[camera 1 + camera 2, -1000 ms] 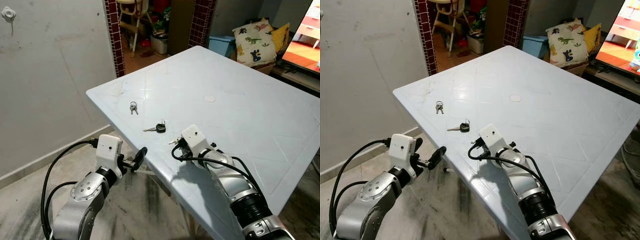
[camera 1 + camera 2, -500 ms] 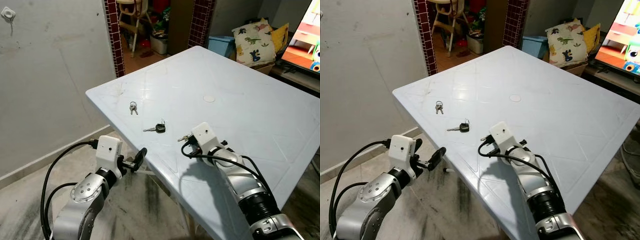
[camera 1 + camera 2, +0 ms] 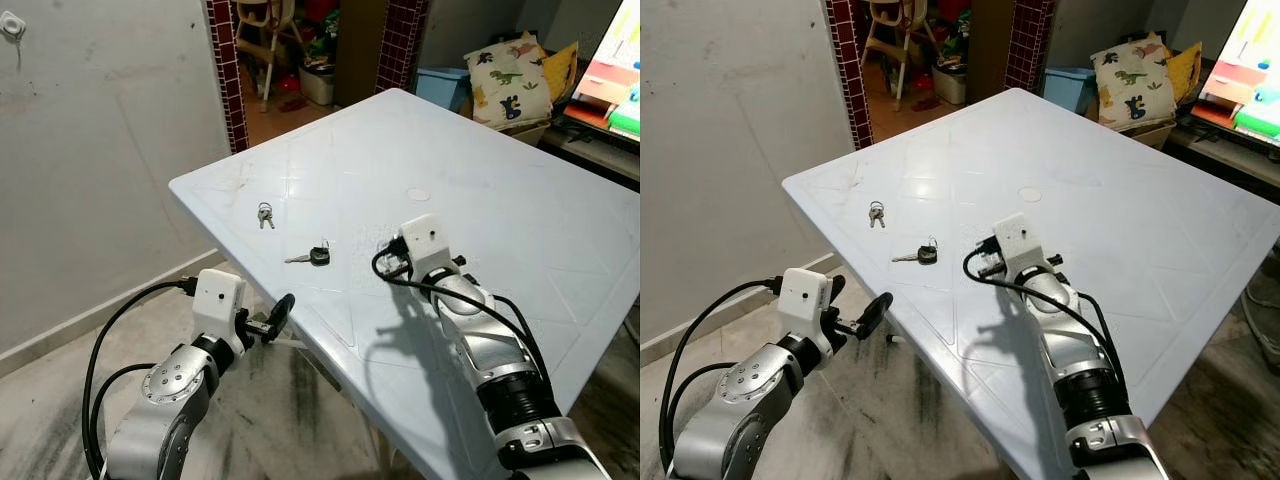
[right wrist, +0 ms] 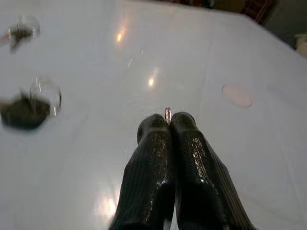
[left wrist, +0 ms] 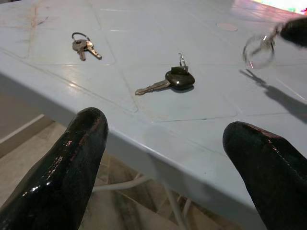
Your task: Hang keys on a hook
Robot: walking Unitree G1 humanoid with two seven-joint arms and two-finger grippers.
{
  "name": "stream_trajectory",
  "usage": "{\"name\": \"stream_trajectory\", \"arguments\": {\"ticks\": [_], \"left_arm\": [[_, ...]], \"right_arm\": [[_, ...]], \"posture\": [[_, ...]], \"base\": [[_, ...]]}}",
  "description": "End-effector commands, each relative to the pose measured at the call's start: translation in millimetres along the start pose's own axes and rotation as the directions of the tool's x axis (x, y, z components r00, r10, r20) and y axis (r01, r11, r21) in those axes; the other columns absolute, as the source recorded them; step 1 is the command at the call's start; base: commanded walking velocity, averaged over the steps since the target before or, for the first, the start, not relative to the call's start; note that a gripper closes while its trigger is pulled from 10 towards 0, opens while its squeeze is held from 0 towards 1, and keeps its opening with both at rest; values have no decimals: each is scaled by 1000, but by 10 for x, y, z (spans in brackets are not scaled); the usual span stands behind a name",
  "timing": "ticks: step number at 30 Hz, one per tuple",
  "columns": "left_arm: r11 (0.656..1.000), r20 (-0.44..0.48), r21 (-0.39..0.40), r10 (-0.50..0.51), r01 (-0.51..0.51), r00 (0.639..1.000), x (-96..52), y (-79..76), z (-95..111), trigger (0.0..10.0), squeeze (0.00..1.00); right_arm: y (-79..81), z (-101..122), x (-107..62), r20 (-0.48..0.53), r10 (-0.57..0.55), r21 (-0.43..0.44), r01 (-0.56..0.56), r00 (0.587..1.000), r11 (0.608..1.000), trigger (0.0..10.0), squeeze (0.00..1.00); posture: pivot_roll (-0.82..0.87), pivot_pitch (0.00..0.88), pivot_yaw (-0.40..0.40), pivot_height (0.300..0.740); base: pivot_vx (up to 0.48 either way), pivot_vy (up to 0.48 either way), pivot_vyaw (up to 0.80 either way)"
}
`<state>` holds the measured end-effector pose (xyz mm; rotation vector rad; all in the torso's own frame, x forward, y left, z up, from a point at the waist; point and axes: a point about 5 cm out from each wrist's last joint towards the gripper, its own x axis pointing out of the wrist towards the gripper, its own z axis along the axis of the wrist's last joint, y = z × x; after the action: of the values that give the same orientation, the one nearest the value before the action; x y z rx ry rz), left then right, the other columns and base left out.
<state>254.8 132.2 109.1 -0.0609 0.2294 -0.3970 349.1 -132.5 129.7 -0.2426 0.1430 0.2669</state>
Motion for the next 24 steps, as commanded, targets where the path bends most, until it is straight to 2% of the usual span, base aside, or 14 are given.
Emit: {"name": "stream_trajectory", "arguments": {"ticks": [1,7,13,14,16,17,24], "left_arm": [[1000,-6,9,-9,9,1000,22,-15,-6,10000,0],[1000,-3,7,-9,9,1000,36,-23,-7,10000,0],[999,13,18,32,-32,999,41,10,11,10000,0],[995,34,29,90,-91,995,43,72,35,10000,0],[993,40,32,110,-111,993,43,95,43,10000,0],[979,68,34,197,-199,978,40,215,86,10000,0],[969,69,49,239,-243,968,35,278,90,10000,0]], "right_arm": [[-8,226,18,102,2,17,-4,995,1000,0,0],[65,370,2,188,30,29,-36,982,999,0,0],[118,377,-7,195,56,42,-66,979,997,275,0],[148,372,-15,195,61,43,-71,979,997,10000,0],[160,368,-18,194,64,42,-73,979,996,10000,0],[245,391,-46,215,72,81,-92,974,993,10000,0],[417,435,-112,253,117,78,-141,960,987,10000,0]], "posture": [[72,0,-10,740],[68,0,-14,740],[68,0,-16,740],[67,0,-17,740],[67,0,-17,740],[67,0,-19,740],[67,0,-17,740]], "base": [[0,0,0],[0,0,0],[0,0,0],[0,0,0],[0,0,0],[0,0,0],[0,0,0]]}}
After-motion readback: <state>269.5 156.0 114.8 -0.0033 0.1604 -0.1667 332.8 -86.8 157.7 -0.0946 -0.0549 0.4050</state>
